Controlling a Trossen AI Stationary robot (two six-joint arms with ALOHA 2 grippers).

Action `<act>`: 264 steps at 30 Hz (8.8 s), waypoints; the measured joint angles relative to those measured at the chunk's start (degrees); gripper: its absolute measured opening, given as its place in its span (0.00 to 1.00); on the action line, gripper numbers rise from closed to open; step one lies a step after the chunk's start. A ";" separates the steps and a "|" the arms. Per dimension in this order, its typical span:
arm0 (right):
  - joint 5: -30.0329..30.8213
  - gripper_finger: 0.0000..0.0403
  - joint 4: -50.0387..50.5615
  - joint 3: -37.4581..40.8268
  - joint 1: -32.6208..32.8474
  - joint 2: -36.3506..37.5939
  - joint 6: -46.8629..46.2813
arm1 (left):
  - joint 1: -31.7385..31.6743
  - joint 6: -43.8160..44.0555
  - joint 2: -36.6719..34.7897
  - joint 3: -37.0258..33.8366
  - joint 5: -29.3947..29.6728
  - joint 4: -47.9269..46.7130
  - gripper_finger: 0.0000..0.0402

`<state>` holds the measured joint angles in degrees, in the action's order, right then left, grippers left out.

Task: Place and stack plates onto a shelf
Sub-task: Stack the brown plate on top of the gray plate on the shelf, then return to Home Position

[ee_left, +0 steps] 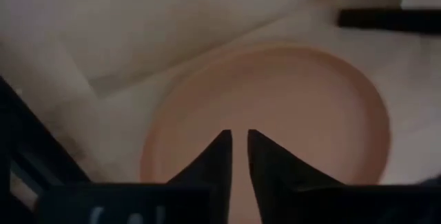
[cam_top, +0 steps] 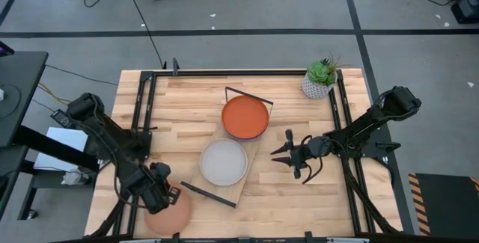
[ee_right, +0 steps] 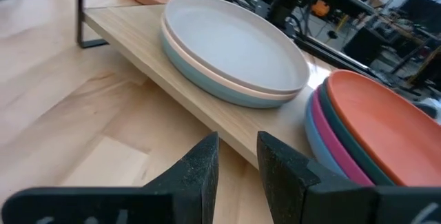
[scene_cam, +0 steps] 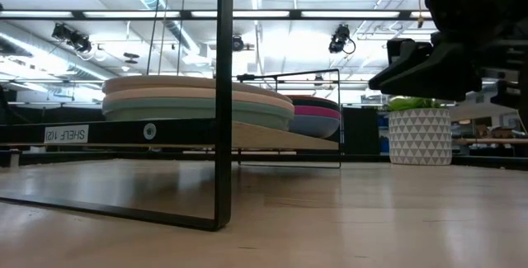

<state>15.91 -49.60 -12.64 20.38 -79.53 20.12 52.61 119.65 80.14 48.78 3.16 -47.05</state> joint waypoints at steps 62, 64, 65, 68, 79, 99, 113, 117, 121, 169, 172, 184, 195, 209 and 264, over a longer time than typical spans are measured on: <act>-2.56 0.26 0.42 0.00 0.07 0.00 -3.46 | -0.69 -15.63 -3.08 -3.36 -7.75 10.56 0.04; -2.57 0.26 0.42 0.00 0.07 0.00 -3.46 | -0.69 -15.72 -4.76 -1.42 -7.72 11.38 0.04; -2.58 0.26 0.42 0.00 0.07 0.00 -3.46 | -0.69 -15.75 -5.44 -0.53 -7.56 11.38 0.04; -2.58 0.26 0.42 0.00 0.07 0.00 -3.46 | -0.67 -16.15 -6.91 2.69 -5.77 11.38 0.04; -2.58 0.26 0.42 -0.02 0.07 0.00 -3.26 | -3.44 -31.29 -8.26 16.23 18.05 10.37 0.04; -2.58 0.26 0.34 -0.02 0.07 0.00 -2.86 | -35.07 -53.12 -0.96 19.91 24.83 -0.59 0.05; -2.58 0.26 0.44 -0.02 0.07 0.00 -3.02 | -41.95 -56.96 9.55 19.89 4.48 -1.06 0.07; -2.58 0.26 0.48 -0.02 0.07 0.00 -3.02 | -41.95 -56.84 9.53 19.91 4.61 -3.03 0.13; -2.58 0.26 0.48 -0.02 0.07 0.00 -3.02 | -41.95 -56.01 9.51 19.91 4.56 -4.29 0.19; -2.61 0.26 1.13 -0.04 0.07 -0.02 -3.46 | -38.44 -82.83 18.00 24.81 0.23 23.28 0.23; -6.51 0.26 -0.53 0.50 0.11 -0.02 -3.98 | -36.36 -86.49 15.47 24.67 5.01 22.41 0.23; -10.92 0.16 -28.79 12.30 -0.41 0.13 -5.87 | -34.16 -94.54 5.00 5.48 10.81 41.44 0.07; -3.52 0.02 -25.80 12.37 -0.55 2.87 -11.04 | -34.76 -103.83 -12.64 -13.15 17.71 51.72 0.03; -0.36 0.03 2.52 12.35 -4.14 31.07 -13.61 | -34.33 -109.58 -25.43 -28.89 20.17 57.18 0.04; 8.06 0.04 38.56 9.97 -8.94 79.03 -24.50 | -39.26 -118.81 -73.05 -48.35 15.89 53.09 0.05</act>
<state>23.97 -11.05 -2.68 11.44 -0.49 -4.38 13.34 0.84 7.09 0.43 19.05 6.04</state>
